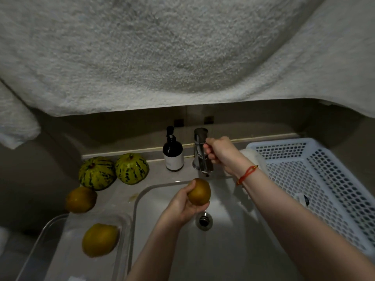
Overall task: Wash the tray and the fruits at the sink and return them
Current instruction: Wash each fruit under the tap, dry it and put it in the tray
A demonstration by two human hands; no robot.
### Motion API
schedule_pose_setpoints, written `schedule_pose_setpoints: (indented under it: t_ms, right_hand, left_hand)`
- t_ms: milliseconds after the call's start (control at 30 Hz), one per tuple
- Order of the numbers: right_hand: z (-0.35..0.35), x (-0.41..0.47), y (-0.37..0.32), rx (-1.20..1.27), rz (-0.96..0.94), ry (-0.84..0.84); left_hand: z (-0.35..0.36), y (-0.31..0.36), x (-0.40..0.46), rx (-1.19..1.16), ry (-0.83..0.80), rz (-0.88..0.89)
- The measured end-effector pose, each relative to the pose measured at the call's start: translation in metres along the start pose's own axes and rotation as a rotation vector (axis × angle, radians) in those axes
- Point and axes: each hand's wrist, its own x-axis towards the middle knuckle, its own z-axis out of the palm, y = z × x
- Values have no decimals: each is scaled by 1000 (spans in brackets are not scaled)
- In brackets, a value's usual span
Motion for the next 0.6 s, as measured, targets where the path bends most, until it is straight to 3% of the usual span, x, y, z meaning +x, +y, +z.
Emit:
schedule_pose_setpoints:
  t_ms: [433, 500, 600]
  right_hand:
    - [-8, -6, 1, -57, -95, -76]
    - [-11, -8, 15, -99, -172, 4]
    - [-14, -15, 61, -141, -236, 259]
  left_hand:
    - [7, -10, 21, -85, 31, -84]
    - [9, -13, 26, -100, 25, -88]
    - [12, -19, 34, -38, -4, 7]
